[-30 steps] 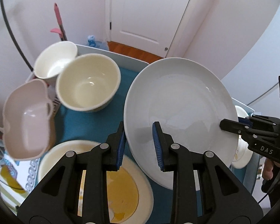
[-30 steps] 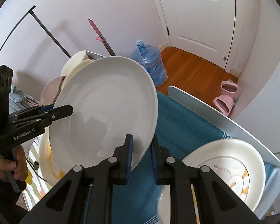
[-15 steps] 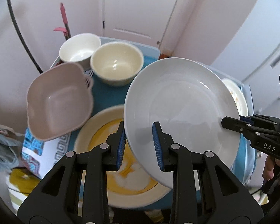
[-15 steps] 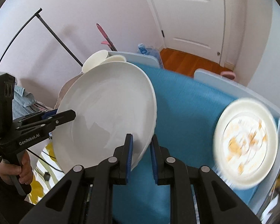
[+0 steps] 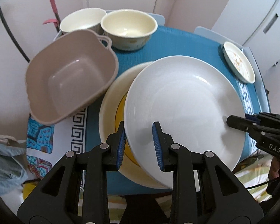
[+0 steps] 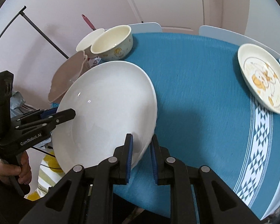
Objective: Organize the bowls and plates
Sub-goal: 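Carry the white plate onto the yellow-centred plate and open both grippers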
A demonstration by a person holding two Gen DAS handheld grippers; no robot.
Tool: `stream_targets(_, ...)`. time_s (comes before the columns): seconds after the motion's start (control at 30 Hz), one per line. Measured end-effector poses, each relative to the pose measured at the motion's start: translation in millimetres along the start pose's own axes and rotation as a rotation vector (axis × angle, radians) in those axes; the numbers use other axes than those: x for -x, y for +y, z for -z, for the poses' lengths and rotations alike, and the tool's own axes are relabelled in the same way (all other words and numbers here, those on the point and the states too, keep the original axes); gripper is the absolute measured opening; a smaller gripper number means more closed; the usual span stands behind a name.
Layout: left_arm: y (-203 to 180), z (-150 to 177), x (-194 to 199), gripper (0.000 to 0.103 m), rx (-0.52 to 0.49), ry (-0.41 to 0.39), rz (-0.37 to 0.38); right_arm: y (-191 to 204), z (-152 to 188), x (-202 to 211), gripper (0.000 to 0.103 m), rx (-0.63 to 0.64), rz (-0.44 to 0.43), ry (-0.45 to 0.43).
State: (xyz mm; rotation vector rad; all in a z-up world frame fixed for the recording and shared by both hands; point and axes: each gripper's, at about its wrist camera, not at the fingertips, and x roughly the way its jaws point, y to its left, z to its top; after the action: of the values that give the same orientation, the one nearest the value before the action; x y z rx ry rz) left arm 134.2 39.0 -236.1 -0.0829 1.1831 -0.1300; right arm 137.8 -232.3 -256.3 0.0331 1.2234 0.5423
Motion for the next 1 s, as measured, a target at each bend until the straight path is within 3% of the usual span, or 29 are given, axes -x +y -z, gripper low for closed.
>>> stream_targets(0.53, -3.0, 4.2, -34.0, 0.025, -0.067, 0.023, -0.048, 17.0, 12.4, -7.3, 0.017, 0.004, 0.062, -0.039)
stream_targets(1.0, -30.1, 4.0, -34.5, 0.025, -0.215, -0.028, -0.208, 16.6, 18.7, -14.6, 0.017, 0.024, 0.081, -0.038)
